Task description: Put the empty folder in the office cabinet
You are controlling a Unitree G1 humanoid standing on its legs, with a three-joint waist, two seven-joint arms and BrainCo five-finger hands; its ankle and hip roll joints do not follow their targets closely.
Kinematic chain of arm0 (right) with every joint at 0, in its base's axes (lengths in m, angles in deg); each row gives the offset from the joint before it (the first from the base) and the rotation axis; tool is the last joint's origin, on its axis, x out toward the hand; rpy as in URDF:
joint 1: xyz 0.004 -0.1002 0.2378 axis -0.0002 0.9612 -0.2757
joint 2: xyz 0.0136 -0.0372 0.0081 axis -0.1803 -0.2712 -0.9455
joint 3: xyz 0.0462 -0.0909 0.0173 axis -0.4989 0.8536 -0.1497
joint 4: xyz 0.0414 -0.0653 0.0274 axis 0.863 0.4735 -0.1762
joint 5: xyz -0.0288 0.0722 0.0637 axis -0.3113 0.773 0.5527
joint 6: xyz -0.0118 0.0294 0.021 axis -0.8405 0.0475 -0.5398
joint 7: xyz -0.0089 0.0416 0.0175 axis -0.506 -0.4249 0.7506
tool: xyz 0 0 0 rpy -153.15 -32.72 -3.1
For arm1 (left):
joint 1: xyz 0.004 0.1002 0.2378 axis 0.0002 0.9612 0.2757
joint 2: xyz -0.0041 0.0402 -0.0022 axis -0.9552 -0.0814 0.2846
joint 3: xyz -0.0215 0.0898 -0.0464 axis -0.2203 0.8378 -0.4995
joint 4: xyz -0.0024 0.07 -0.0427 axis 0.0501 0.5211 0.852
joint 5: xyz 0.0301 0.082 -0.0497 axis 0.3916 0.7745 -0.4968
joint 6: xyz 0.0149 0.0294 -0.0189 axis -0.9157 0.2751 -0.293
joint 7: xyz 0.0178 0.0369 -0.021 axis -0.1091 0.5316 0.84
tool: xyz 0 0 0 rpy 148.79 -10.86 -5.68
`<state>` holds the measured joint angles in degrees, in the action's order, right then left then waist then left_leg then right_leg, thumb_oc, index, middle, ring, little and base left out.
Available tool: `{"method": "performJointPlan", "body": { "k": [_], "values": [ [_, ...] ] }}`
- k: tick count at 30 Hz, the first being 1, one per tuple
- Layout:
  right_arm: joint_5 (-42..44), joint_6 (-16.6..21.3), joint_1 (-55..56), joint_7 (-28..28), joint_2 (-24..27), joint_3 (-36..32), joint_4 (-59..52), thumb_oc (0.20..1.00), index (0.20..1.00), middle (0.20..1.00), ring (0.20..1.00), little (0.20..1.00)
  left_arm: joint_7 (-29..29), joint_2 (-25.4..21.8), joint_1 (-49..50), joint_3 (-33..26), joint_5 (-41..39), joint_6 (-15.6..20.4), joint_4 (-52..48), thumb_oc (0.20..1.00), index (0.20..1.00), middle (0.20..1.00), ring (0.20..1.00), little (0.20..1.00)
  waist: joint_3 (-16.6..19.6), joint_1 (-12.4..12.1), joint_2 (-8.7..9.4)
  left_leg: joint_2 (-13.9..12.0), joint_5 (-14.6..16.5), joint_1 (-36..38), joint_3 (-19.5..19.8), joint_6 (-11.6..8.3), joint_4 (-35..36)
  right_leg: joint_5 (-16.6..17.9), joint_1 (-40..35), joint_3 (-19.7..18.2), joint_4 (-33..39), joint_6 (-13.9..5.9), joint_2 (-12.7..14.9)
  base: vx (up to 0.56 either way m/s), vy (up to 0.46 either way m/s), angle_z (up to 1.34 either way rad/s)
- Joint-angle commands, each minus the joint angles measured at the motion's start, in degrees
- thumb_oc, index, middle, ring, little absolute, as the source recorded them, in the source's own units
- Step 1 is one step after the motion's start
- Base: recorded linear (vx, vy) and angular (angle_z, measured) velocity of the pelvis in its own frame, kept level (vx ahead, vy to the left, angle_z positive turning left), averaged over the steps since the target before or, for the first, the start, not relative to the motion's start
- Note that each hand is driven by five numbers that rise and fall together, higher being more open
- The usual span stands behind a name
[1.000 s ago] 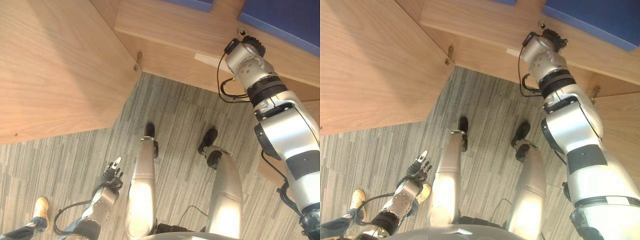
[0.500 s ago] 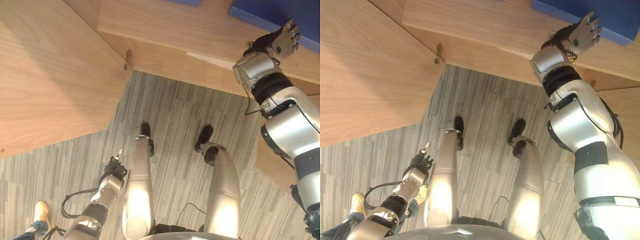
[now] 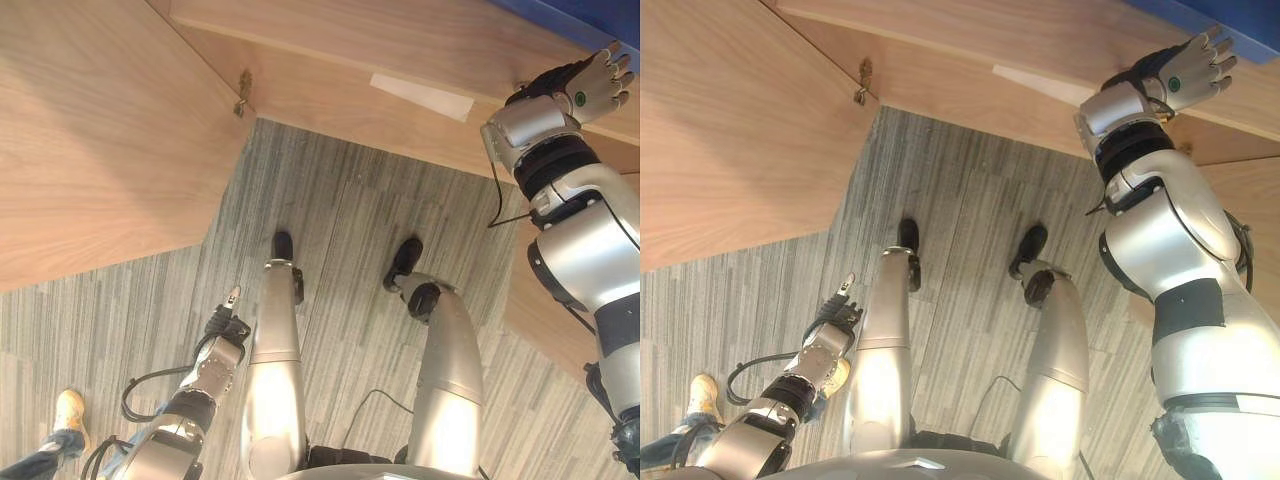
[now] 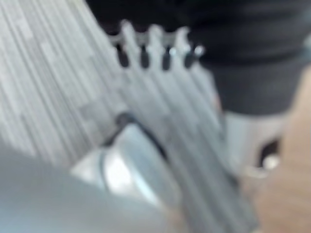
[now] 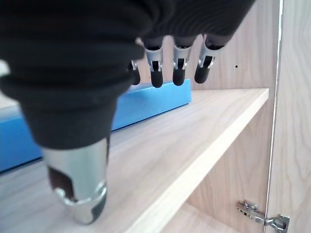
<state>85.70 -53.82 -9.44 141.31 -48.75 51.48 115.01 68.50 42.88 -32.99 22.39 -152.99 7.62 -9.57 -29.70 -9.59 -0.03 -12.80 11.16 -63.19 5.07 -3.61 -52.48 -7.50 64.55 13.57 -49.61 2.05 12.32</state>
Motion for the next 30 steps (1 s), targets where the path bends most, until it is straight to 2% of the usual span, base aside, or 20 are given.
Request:
{"method": "performJointPlan", "body": {
  "k": [1,7,10,13,15,16,19,24,30],
  "values": [
    [0.6,2.3,-1.4,3.1,3.8,-0.2,1.2,0.2,0.2,0.2,0.2,0.2,-0.9,-0.3,-0.3,-0.4,-1.0,0.1,0.4,1.0,1.0,1.0,1.0,1.0,-0.1,-1.3,-2.8,0.2,-2.9,-3.8,0.1,3.84,-5.6,-3.2,-3.2,0.4,-5.3,-1.38,0.0,0.04,0.006,-0.02],
    [0.0,1.1,-2.6,2.9,4.2,0.5,1.4,0.2,0.2,0.2,0.2,0.2,-1.3,-0.8,-1.3,0.0,-2.2,-0.5,1.1,1.0,1.0,1.0,1.0,1.0,-0.1,-1.4,-3.07,0.9,-2.4,-6.0,0.8,4.15,-7.3,-3.9,-1.4,0.2,-6.6,-0.83,-0.1,0.02,0.006,0.02],
    [1.5,3.0,-2.5,2.6,4.5,0.0,1.8,0.2,0.2,0.2,0.2,0.2,-2.0,-1.2,-1.7,-0.2,-2.5,-0.8,1.3,1.0,1.0,1.0,1.0,1.0,-0.1,-1.5,-2.92,1.1,-1.6,-7.1,1.2,4.55,-8.3,-4.3,-0.8,0.4,-7.4,-0.64,0.0,0.04,-0.026,0.06],
    [8.4,7.2,-2.4,5.7,4.0,-1.0,2.2,0.2,0.2,0.2,0.2,0.2,-3.5,-1.6,-1.8,-0.6,-2.7,-1.1,1.5,1.0,1.0,1.0,1.0,1.0,-0.1,-2.0,-3.03,1.0,-1.3,-7.7,1.7,4.74,-9.2,-5.1,-0.5,0.6,-8.7,-0.47,0.3,0.06,-0.042,0.05],
    [9.5,8.2,-2.2,7.0,3.9,-1.6,2.0,0.2,0.2,0.2,0.2,0.2,-3.9,-1.6,-1.8,-0.8,-2.6,-1.1,1.6,1.0,1.0,1.0,1.0,1.0,-0.1,-2.1,-3.07,0.9,-1.1,-7.9,1.8,4.8,-9.5,-5.4,-0.4,0.7,-9.3,-0.37,0.4,0.06,-0.032,-0.01],
    [11.1,10.3,-1.8,7.8,3.9,-2.4,2.0,0.2,0.2,0.2,0.2,0.2,-4.6,-1.3,-1.7,-1.2,-2.5,-1.0,1.5,1.0,1.0,1.0,1.0,1.0,-0.1,-2.1,-3.13,0.8,-0.9,-8.1,1.9,4.89,-10.0,-6.0,-0.2,0.6,-10.2,-0.18,0.5,0.08,-0.042,0.02],
    [13.3,12.6,-1.0,8.7,4.0,-4.6,1.7,0.2,0.2,0.2,0.2,0.2,-5.8,-1.3,-1.7,-1.9,-2.7,-1.2,1.8,1.0,1.0,1.0,1.0,1.0,-0.1,-2.2,-3.17,0.8,-0.5,-8.6,2.3,5.05,-10.9,-7.3,0.6,0.4,-12.5,0.18,0.8,0.12,-0.058,0.03],
    [11.7,14.4,-0.6,10.2,4.8,-6.7,1.5,0.2,0.2,0.2,0.2,0.2,-7.3,-1.0,-1.3,-2.9,-3.1,-2.3,2.0,1.0,1.0,1.0,1.0,1.0,-0.1,-2.3,-3.26,0.4,-0.9,-8.8,2.8,5.05,-9.4,-9.4,1.5,0.3,-15.7,0.87,1.3,0.11,-0.08,0.08],
    [3.5,14.4,-2.7,11.7,5.5,-4.7,1.5,0.2,0.2,0.2,0.2,0.2,-6.2,-1.3,0.6,-3.2,-3.7,-4.4,2.6,1.0,1.0,1.0,1.0,1.0,-0.1,-3.1,-3.66,0.7,-2.9,-9.5,4.0,4.58,-8.6,-10.9,2.4,0.5,-17.6,1.7,1.4,0.05,-0.059,0.08]
  ]
}}
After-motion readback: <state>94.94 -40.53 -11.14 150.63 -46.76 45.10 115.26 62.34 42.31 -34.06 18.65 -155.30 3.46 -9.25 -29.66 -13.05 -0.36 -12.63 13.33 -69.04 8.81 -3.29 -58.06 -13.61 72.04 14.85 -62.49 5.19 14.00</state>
